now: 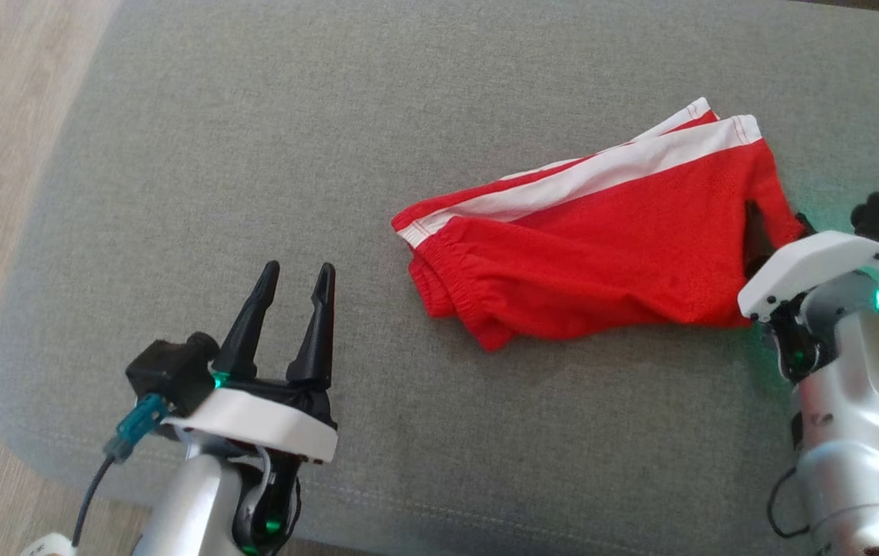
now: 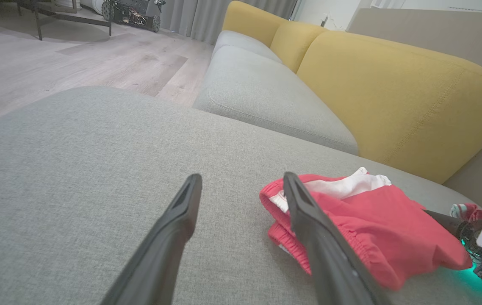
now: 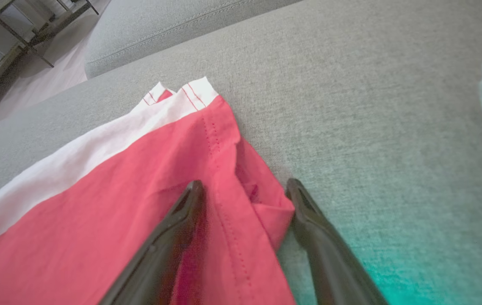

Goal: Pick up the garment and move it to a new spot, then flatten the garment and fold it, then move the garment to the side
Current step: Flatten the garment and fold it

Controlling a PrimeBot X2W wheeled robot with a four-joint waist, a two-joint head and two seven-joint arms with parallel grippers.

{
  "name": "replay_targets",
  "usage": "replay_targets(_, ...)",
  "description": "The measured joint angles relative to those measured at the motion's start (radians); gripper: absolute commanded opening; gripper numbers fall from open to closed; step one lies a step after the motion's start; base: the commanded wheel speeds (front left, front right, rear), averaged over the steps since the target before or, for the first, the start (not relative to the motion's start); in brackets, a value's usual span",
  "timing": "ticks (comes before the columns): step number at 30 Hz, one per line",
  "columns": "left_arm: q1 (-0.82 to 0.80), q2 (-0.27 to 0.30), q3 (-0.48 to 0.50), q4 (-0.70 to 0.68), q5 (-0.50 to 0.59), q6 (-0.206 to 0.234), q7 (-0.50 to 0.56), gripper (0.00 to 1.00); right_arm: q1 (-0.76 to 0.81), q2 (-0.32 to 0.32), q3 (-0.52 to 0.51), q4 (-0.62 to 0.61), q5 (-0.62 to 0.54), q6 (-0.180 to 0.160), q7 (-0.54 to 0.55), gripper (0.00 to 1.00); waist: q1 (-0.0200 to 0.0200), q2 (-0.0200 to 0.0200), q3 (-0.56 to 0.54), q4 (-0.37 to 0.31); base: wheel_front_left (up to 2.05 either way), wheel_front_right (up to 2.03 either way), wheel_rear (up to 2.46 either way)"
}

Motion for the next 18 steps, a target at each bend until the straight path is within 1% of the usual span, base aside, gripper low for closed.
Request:
replay_targets(3,0.000,0.000,0.000,0.000,0.000,0.000,0.000,1.00,-0.018,-0.001,-0.006,0.025,-0.018,0.000,-0.003,1.00,0.0000,0.0000,0.002,-0.001,0.00,0.00,0.00)
replay_targets(5,-0.001,0.000,0.000,0.000,0.000,0.001,0.000,1.00,-0.034,-0.004,0.002,0.052,-0.013,0.000,-0.003,0.00,0.0000,0.0000,0.002,-0.003,0.00,0.00,0.00)
replay_targets(9,-0.001,0.000,0.000,0.003,0.000,0.009,0.000,1.00,-0.055,-0.015,0.058,0.090,0.012,0.000,-0.004,0.00,0.0000,0.0000,-0.004,-0.013,0.00,0.00,0.00)
replay_targets(14,-0.001,0.000,0.001,0.003,0.000,0.010,0.000,1.00,-0.055,-0.023,0.069,0.094,0.012,0.000,-0.012,0.00,0.0001,0.0000,-0.014,-0.034,0.00,0.00,0.00)
replay_targets(16,-0.001,0.000,0.002,0.003,0.000,0.010,0.000,1.00,-0.055,-0.046,0.069,0.091,0.012,0.000,-0.011,0.00,0.0001,0.0000,-0.020,-0.042,0.00,0.00,0.00)
replay_targets(18,-0.001,0.000,0.002,0.003,0.000,0.010,0.000,1.00,-0.055,-0.083,0.065,0.074,0.021,0.000,-0.010,0.00,0.0001,0.0000,-0.025,-0.049,0.00,0.00,0.00)
